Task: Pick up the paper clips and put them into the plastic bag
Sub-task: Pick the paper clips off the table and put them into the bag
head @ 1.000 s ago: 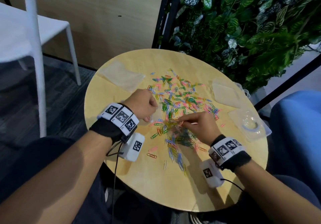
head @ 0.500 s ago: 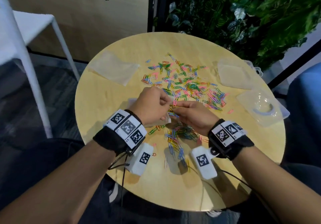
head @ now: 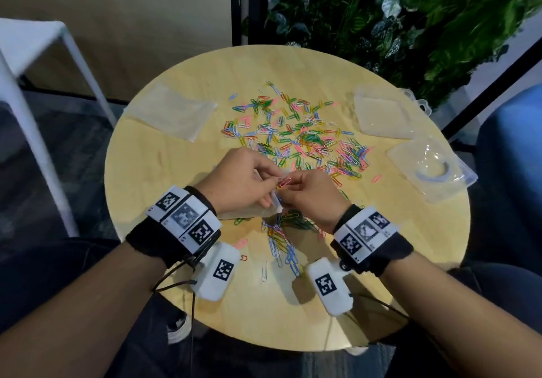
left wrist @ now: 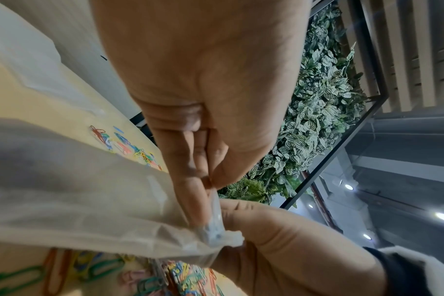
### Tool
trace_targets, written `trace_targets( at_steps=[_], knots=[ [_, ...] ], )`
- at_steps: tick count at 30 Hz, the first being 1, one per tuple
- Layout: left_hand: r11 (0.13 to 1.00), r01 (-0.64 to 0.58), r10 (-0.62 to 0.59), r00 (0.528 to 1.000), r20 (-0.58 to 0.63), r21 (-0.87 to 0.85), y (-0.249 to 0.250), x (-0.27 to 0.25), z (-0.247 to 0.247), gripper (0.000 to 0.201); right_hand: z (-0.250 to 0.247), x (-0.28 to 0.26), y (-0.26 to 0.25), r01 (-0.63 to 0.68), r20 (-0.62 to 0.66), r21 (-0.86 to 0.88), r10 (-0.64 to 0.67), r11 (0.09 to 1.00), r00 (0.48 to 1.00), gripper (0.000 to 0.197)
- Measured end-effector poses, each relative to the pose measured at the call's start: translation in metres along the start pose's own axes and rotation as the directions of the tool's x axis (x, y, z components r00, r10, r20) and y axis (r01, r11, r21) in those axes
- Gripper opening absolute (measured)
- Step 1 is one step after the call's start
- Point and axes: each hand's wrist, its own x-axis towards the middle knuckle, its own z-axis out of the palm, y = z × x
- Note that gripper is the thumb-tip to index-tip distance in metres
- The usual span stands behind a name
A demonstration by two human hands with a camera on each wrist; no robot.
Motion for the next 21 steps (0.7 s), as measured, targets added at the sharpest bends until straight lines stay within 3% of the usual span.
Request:
trace_targets(
  at_steps=[2, 3, 7, 10, 13, 15, 17, 19, 21],
  knots=[
    [1.000, 0.003, -0.003, 1.000, -0.004, -0.008, 0.000, -0.002, 0.000, 0.017, 0.001, 0.000, 0.001, 0.112, -0.026, -0.260, -0.123, 0.959, 0.992, 0.008],
    [1.000, 0.002, -0.002, 1.000, -0.009, -0.008, 0.000, -0.003, 0.000, 0.017, 0.001, 0.001, 0.000, 0.133, -0.004, -0.310, -0.142, 0.941, 0.990, 0.009],
    [1.000, -0.003, 0.003, 1.000, -0.031, 0.009, -0.002, -0.004, -0.001, 0.018, -0.002, -0.004, -0.003, 0.117, 0.054, -0.211, -0.108, 0.970, 0.993, 0.020],
    [0.999, 0.015, -0.016, 0.999, -0.039, -0.028, 0.001, -0.008, -0.002, 0.015, -0.005, -0.009, -0.006, 0.246, 0.012, -0.336, -0.257, 0.909, 0.966, 0.016],
    [0.999, 0.027, -0.028, 0.999, -0.030, -0.035, 0.000, -0.011, -0.003, 0.015, -0.007, -0.014, -0.013, 0.368, 0.197, -0.529, -0.311, 0.765, 0.930, 0.023],
    [0.999, 0.032, -0.033, 0.999, -0.034, -0.028, -0.001, -0.011, -0.005, 0.016, -0.009, -0.020, -0.017, 0.434, 0.300, -0.541, -0.317, 0.720, 0.900, 0.023],
    [0.999, 0.028, -0.029, 0.998, -0.047, -0.036, -0.002, -0.011, -0.009, 0.015, -0.015, -0.030, -0.023, 0.432, 0.227, -0.454, -0.368, 0.779, 0.902, 0.018],
    [0.999, 0.032, -0.035, 0.997, -0.068, -0.044, -0.002, -0.011, -0.016, 0.016, -0.023, -0.043, -0.022, 0.380, 0.061, -0.445, -0.395, 0.811, 0.916, 0.020],
    [0.998, 0.036, -0.040, 0.994, -0.102, -0.045, -0.003, -0.011, -0.025, 0.017, -0.027, -0.059, -0.015, 0.211, -0.003, -0.488, -0.243, 0.847, 0.970, 0.042]
  ],
)
